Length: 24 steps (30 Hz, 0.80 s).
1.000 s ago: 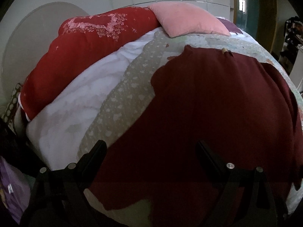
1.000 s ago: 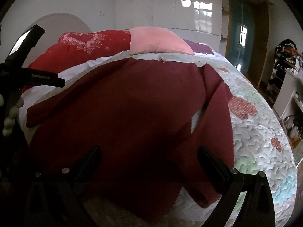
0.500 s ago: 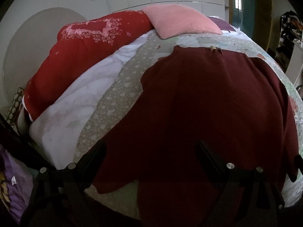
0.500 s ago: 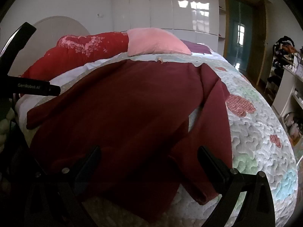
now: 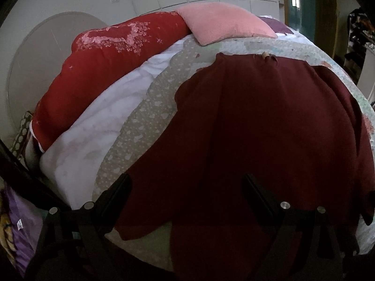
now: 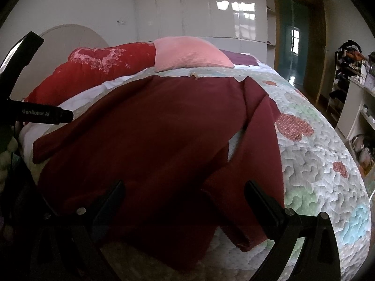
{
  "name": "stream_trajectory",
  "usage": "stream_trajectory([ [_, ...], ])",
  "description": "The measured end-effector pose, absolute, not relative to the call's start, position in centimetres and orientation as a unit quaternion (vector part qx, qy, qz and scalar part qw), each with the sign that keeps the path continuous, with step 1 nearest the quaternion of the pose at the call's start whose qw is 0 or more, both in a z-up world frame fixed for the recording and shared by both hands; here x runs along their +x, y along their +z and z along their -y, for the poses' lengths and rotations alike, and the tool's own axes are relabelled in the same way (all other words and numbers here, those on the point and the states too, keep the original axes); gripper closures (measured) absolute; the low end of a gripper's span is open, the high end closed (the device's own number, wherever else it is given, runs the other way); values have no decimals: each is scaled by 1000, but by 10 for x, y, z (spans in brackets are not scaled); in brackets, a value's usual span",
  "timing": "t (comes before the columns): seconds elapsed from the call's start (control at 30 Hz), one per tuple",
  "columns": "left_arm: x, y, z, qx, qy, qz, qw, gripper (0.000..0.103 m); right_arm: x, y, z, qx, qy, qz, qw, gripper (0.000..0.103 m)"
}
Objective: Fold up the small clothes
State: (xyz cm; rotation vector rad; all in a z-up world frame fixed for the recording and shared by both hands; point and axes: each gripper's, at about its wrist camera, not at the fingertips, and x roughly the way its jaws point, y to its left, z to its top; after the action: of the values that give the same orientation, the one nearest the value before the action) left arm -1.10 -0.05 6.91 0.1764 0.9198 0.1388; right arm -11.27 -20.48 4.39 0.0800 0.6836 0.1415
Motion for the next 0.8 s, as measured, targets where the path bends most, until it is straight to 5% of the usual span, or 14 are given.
stream_trajectory([
  [0.57,131,34,-18,125,25,-452,883,9,-108,56,219,33,49,-318,946,0],
  [0.6,138,30,-17,127,22,-459,879,13,-106,56,221,33,46,-321,945,0],
  [0.67,156,24,-18,113,7,-476,872,55,-102,55,222,32,38,-328,943,0],
  [0.7,162,25,-21,98,-1,-486,869,87,-100,54,223,30,33,-332,942,0],
  [0.8,178,39,-38,71,37,-474,877,92,-98,52,228,23,22,-338,941,0],
])
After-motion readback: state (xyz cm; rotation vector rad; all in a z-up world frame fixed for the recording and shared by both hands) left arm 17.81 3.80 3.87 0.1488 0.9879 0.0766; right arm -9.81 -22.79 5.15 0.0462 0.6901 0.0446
